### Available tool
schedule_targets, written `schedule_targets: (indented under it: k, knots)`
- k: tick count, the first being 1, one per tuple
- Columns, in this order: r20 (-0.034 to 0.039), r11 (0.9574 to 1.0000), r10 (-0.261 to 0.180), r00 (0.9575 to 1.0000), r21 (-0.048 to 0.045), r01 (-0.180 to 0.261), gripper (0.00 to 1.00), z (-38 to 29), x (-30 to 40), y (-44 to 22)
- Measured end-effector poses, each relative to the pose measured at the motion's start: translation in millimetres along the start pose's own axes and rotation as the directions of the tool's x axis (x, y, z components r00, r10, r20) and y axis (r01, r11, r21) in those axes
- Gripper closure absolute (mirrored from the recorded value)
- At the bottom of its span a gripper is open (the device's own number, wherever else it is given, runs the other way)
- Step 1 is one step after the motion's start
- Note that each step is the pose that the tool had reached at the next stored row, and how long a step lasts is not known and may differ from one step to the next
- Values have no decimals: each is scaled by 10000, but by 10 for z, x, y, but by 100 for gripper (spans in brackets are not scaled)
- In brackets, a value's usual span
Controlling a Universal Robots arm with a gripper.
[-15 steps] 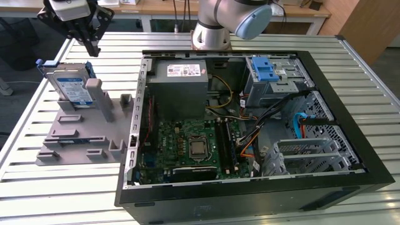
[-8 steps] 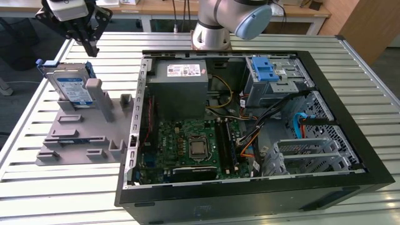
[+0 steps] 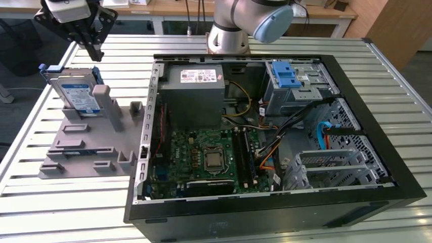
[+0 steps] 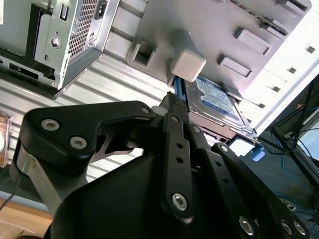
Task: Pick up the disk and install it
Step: 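Reach for the disk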
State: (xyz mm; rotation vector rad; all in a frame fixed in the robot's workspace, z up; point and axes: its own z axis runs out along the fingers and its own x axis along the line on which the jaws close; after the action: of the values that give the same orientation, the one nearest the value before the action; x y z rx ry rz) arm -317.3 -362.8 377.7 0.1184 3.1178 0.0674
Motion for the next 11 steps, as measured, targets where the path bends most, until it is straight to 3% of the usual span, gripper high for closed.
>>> schedule_targets:
  k: [11]
  knots:
    - [-4, 10000, 0, 10000, 0, 0, 89, 9, 81, 0]
